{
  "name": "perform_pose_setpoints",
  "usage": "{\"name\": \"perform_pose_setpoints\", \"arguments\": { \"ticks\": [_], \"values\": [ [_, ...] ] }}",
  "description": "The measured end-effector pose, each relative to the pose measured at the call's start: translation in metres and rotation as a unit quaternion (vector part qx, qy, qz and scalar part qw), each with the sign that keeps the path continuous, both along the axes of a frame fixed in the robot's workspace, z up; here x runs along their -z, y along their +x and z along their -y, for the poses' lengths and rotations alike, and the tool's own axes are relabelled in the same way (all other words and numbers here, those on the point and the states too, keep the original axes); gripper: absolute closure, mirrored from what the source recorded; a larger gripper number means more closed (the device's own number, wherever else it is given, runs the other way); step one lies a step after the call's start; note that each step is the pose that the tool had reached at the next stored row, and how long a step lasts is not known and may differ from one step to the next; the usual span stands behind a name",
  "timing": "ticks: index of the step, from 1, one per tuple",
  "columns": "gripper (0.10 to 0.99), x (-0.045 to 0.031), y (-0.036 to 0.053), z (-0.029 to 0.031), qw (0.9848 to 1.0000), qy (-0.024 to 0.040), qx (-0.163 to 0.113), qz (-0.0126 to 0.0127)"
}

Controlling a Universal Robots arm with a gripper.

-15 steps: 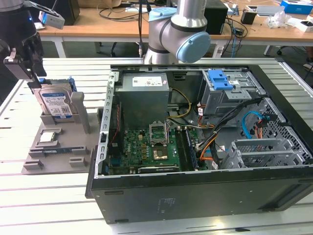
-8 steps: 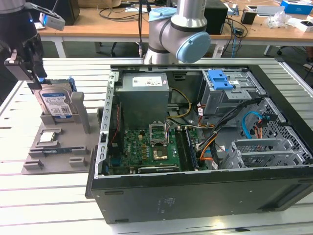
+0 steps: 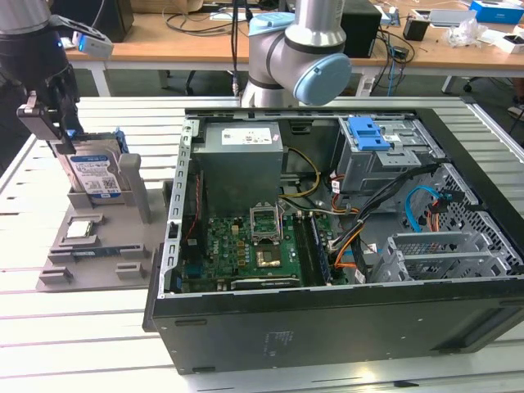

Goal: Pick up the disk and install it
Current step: 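Pick up the disk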

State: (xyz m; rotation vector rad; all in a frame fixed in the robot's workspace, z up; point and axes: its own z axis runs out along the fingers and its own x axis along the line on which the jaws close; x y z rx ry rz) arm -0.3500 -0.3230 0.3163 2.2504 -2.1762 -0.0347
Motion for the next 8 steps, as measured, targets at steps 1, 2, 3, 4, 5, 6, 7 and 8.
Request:
{"name": "perform_pose_setpoints", "arguments": {
  "ticks": [1, 2, 3, 4, 5, 6, 7, 8],
  "values": [
    [0.545, 0.0024, 0.0, 0.0, 1.0, -0.0001, 0.0, -0.0001],
    [0.545, 0.0028, 0.0, 0.0, 1.0, 0.0, 0.0, 0.0],
    [0.545, 0.0029, 0.0, 0.0, 1.0, 0.0, 0.0, 0.0],
    [0.545, 0.0029, 0.0, 0.0, 1.0, 0.0, 0.0, 0.0],
    [0.545, 0.003, 0.0, 0.0, 1.0, 0.0, 0.0, 0.0],
    [0.557, 0.003, 0.0, 0.0, 1.0, 0.0, 0.0, 0.0],
    [0.557, 0.003, 0.0, 0.0, 1.0, 0.0, 0.0, 0.0],
    [0.624, 0.003, 0.0, 0.0, 1.0, -0.0001, 0.0, 0.0]
  ]
}}
